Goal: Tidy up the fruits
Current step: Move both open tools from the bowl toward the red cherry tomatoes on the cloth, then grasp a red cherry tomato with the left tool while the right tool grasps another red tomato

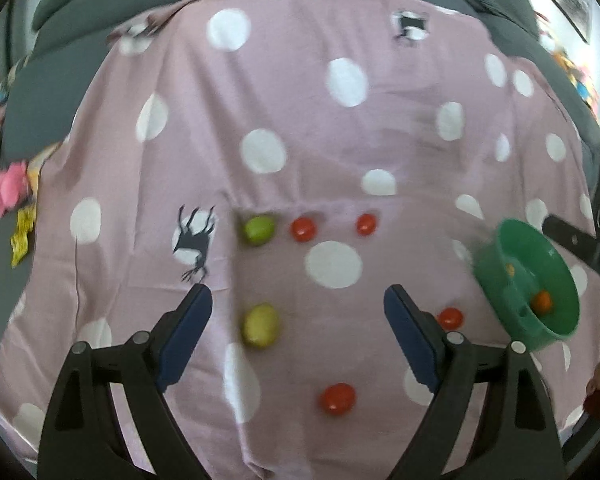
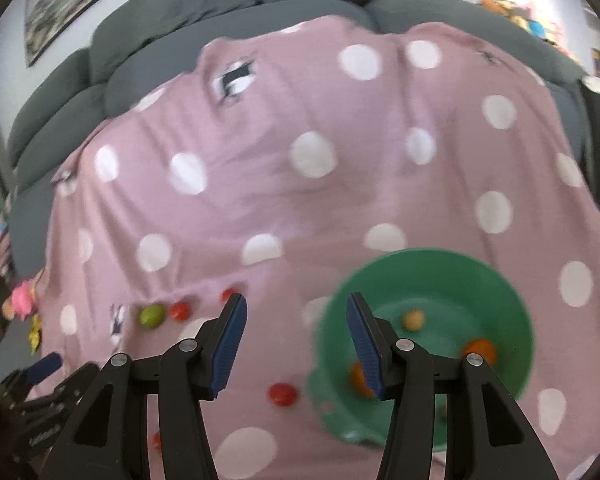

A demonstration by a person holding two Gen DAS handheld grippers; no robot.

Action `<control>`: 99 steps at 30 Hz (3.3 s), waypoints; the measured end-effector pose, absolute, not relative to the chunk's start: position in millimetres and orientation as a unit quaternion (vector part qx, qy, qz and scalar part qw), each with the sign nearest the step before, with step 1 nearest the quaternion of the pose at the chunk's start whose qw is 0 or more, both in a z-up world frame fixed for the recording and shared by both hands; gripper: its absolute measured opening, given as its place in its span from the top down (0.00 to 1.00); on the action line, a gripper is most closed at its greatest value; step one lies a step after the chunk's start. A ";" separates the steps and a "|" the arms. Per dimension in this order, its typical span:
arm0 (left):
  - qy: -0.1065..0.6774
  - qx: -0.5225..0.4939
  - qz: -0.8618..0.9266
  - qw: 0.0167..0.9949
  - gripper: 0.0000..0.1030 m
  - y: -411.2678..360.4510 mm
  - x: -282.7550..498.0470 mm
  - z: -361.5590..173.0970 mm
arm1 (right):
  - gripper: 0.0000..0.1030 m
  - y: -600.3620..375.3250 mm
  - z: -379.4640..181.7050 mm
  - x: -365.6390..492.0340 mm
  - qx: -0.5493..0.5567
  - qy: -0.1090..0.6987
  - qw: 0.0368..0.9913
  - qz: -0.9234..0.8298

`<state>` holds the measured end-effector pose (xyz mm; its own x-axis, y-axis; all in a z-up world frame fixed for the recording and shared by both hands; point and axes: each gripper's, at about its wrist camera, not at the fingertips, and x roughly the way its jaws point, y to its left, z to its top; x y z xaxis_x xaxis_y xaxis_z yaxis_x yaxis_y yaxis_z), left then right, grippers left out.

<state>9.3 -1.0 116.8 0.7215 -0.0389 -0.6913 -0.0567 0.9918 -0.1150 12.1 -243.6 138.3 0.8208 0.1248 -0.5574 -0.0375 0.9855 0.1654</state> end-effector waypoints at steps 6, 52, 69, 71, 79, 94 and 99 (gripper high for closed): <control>0.391 -0.075 0.037 0.917 0.14 20.1 18.0 98.8 | 0.48 -215.2 118.6 25.9 0.063 0.338 0.937 0.070; 0.554 -0.123 -0.123 0.814 0.71 -24.2 19.3 37.3 | 0.49 -189.3 46.6 64.4 0.045 0.466 0.880 0.073; 0.554 -0.135 -0.132 0.811 0.76 -25.0 23.8 31.2 | 0.49 -174.1 36.9 64.9 -0.042 0.458 0.888 0.009; 0.555 -0.144 -0.130 0.809 0.76 -22.0 24.0 31.2 | 0.49 -177.2 41.6 63.1 -0.018 0.459 0.887 0.045; 0.536 -0.150 -0.114 0.823 0.78 -11.0 22.0 41.9 | 0.49 -187.8 58.4 54.3 0.021 0.446 0.892 0.071; 0.565 -0.117 -0.133 0.806 0.74 -29.3 19.1 34.1 | 0.49 -183.5 18.1 74.1 -0.025 0.498 0.867 -0.005; 0.574 -0.096 -0.143 0.800 0.74 -43.0 17.7 26.2 | 0.59 -193.8 19.8 73.5 0.005 0.489 0.872 0.002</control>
